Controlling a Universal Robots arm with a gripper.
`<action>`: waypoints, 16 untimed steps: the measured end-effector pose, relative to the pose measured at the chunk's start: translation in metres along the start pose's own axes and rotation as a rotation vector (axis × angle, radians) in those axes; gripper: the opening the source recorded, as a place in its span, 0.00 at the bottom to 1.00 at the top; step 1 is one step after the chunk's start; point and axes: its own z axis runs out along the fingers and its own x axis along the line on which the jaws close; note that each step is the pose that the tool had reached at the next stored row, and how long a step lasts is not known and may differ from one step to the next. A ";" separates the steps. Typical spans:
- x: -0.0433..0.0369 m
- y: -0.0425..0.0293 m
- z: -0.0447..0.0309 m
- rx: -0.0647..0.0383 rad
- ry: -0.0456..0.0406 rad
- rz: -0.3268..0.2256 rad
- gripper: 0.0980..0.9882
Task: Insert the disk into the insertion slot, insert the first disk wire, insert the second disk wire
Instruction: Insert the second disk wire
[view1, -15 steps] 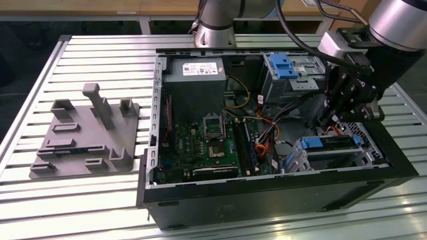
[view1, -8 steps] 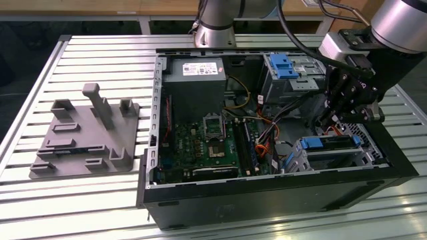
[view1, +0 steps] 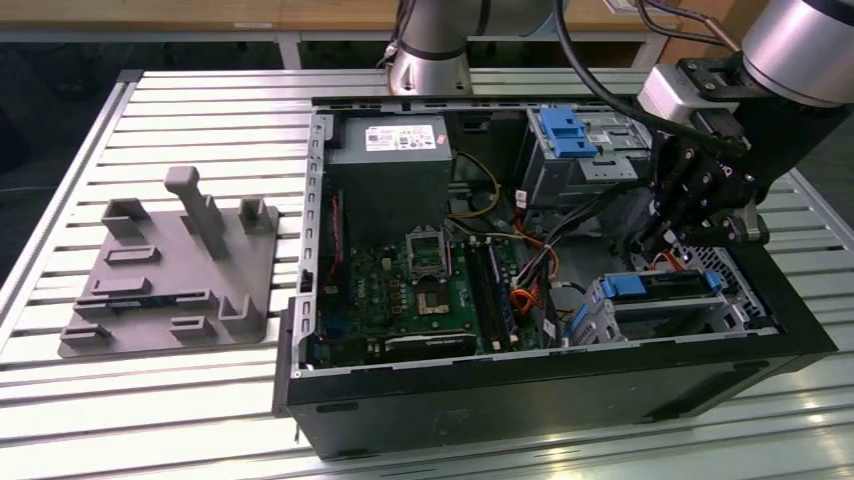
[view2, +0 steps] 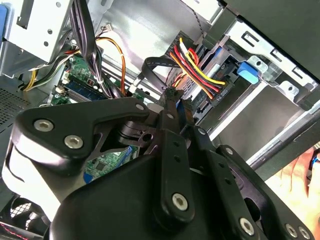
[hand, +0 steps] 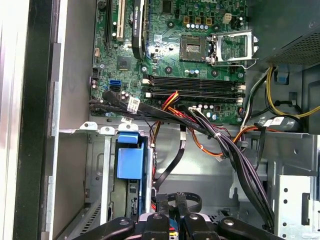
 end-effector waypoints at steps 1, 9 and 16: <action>0.0000 0.0000 0.0000 0.000 -0.0001 0.000 0.11; 0.0028 -0.0002 -0.0020 -0.001 -0.0003 0.000 0.11; 0.0153 -0.0014 -0.0034 -0.004 -0.0004 0.000 0.11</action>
